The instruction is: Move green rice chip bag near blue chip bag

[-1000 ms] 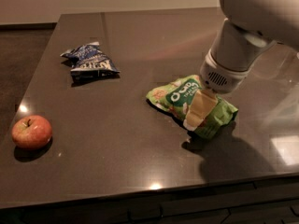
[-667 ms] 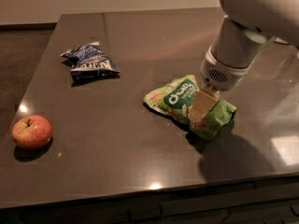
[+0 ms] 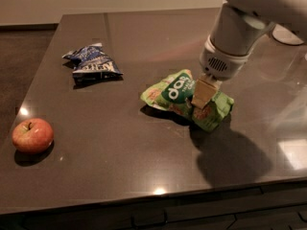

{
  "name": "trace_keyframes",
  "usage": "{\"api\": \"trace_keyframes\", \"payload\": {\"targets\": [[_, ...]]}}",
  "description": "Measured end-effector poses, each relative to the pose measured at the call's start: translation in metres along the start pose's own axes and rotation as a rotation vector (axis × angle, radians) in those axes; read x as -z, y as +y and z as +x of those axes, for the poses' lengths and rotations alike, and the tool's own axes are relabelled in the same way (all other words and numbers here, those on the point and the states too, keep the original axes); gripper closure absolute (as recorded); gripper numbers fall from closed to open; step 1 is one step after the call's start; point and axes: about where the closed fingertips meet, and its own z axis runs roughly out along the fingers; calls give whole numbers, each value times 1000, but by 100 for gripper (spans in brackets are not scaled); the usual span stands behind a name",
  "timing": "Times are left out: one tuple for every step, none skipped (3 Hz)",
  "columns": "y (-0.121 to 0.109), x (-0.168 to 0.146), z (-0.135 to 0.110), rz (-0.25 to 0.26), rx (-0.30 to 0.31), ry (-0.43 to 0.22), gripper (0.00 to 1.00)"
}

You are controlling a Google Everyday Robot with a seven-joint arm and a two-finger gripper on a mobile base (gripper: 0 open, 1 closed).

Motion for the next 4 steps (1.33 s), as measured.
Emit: {"api": "trace_keyframes", "payload": {"targets": [[-11,9,-24,7,39,-31,100],[-28,14,-54,6,79,-68,100],[-50,14,-83,-18,101,-120,100],[-68,9,-114,-46,120,-167,100]]}}
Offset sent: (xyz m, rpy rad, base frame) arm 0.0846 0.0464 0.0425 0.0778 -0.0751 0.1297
